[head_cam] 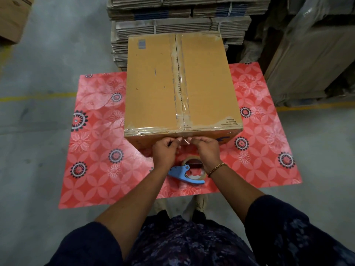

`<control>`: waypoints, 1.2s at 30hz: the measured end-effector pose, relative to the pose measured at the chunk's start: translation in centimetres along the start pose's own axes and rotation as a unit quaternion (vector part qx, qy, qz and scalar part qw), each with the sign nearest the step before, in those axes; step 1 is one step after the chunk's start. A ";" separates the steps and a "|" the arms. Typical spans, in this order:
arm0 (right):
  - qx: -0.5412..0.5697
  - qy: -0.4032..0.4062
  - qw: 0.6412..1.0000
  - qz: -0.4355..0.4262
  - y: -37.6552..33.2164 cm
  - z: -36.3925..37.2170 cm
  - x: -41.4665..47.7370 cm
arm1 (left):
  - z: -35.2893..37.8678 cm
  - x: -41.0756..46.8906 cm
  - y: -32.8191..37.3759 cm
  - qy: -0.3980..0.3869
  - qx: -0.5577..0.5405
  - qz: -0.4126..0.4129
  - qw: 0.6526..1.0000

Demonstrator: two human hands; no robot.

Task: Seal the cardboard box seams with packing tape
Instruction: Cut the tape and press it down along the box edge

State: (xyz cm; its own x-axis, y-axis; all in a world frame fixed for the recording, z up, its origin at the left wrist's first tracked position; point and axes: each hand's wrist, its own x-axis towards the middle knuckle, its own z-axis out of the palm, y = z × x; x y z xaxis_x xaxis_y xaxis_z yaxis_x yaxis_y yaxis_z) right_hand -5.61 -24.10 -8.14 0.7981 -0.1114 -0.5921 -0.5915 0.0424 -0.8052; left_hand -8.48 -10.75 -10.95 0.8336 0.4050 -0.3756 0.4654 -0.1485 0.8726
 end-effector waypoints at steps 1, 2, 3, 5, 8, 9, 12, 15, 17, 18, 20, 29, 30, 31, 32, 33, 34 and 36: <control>0.008 0.004 1.000 0.008 -0.2 0.1 -0.1 | 0.1 0.0 -0.1 0.002 0.000 -0.003 1.000; 0.016 0.008 1.000 0.014 -0.4 0.3 -0.1 | 0.2 0.1 -0.2 0.004 0.002 -0.007 1.000; 0.019 0.013 1.000 0.021 -0.5 0.4 -0.1 | 0.2 0.1 -0.2 0.004 0.005 -0.007 1.000; 0.026 0.021 0.999 0.029 -0.6 0.5 -0.2 | 0.2 0.0 -0.1 0.005 0.014 -0.002 1.000; 0.035 0.032 0.998 0.045 -0.6 0.4 -0.1 | 0.1 0.0 -0.1 0.008 0.028 0.010 1.000; 0.032 0.034 0.998 0.049 -0.5 0.3 -0.1 | 0.2 -0.1 -0.2 0.012 0.034 0.017 0.999; 0.002 0.049 0.998 0.043 0.5 0.0 0.2 | 0.3 -0.3 -0.3 0.025 0.060 0.047 0.997; -0.197 0.058 0.977 -0.061 1.7 -1.2 0.8 | 0.4 -0.6 -0.5 0.037 0.111 0.102 0.988; -0.375 0.043 0.908 -0.182 1.4 -2.1 0.1 | 0.1 -0.6 -0.7 0.048 0.155 0.145 0.976; -0.435 0.048 0.860 -0.264 0.9 -2.4 -0.5 | 0.0 -0.4 -0.9 0.051 0.173 0.160 0.970; -0.488 0.073 0.757 -0.428 -0.6 -2.7 -1.6 | -0.3 -0.1 -1.2 0.054 0.203 0.182 0.961; -0.696 -0.001 0.572 -0.434 -4.1 -2.1 3.7 | -0.9 0.5 -1.2 0.027 0.265 0.167 0.949; -0.705 -0.002 0.559 -0.437 -3.8 -2.3 4.0 | -1.3 0.8 -1.6 0.004 0.286 0.139 0.948; -0.708 0.000 0.551 -0.441 -3.6 -2.4 4.1 | -1.8 1.0 -1.9 -0.025 0.307 0.110 0.945; -0.708 0.003 0.548 -0.446 -3.5 -2.5 4.1 | -2.5 0.9 -2.0 -0.056 0.325 0.093 0.940; -0.707 0.007 0.546 -0.450 -3.5 -2.5 4.2 | -3.1 0.7 -1.9 -0.077 0.341 0.106 0.931; -0.708 0.009 0.543 -0.452 -3.4 -2.5 4.3 | -3.7 0.4 -1.3 -0.087 0.361 0.153 0.916; -0.711 0.011 0.538 -0.452 -3.4 -2.5 4.4 | -4.8 -0.6 0.8 -0.088 0.385 0.284 0.873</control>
State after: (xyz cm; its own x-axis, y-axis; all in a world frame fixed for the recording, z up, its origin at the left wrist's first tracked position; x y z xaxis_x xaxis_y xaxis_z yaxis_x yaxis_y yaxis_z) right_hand -0.39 -27.17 -7.91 0.8411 0.5397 0.0347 0.5356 -0.8402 0.0844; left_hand -10.07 -6.77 -8.51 0.9964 -0.0671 -0.0519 -0.0331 -0.8711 0.4901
